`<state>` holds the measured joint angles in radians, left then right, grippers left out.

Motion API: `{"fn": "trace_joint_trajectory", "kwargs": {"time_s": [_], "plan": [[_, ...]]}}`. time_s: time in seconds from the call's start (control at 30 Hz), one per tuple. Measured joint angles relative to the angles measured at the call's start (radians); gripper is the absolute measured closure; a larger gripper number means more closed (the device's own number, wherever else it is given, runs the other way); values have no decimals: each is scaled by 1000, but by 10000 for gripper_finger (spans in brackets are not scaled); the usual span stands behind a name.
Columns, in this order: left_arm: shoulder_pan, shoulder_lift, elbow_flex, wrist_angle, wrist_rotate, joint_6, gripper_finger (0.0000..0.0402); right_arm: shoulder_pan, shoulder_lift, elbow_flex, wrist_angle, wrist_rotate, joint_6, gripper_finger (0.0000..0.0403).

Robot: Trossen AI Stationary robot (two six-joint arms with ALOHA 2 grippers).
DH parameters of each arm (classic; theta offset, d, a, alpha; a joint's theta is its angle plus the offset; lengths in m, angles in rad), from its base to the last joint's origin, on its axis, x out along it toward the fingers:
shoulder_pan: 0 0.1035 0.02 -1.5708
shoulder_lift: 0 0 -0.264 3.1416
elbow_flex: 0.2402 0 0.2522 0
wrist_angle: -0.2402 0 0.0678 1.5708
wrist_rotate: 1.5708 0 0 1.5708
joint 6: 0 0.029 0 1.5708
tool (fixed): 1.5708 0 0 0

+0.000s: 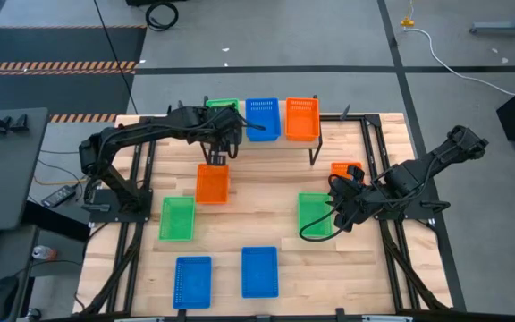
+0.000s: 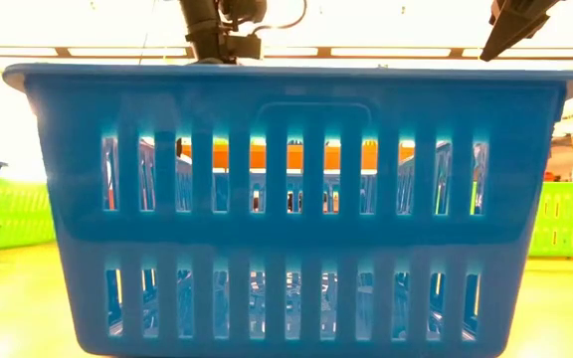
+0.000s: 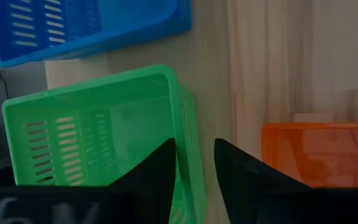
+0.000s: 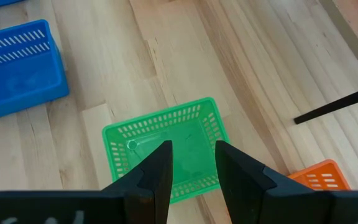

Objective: Stack baskets on shelf by color
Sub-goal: Put the middle green bin on the shelf

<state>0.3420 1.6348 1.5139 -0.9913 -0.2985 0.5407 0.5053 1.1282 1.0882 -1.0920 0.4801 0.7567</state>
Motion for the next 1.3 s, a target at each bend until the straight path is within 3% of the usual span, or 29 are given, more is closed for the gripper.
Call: {"fn": "trace_joint_trajectory", "kwargs": {"time_s": [1.3], "plan": [[0, 0, 0, 30, -11, 266, 286, 0, 0, 0, 0, 0, 4, 275]]}}
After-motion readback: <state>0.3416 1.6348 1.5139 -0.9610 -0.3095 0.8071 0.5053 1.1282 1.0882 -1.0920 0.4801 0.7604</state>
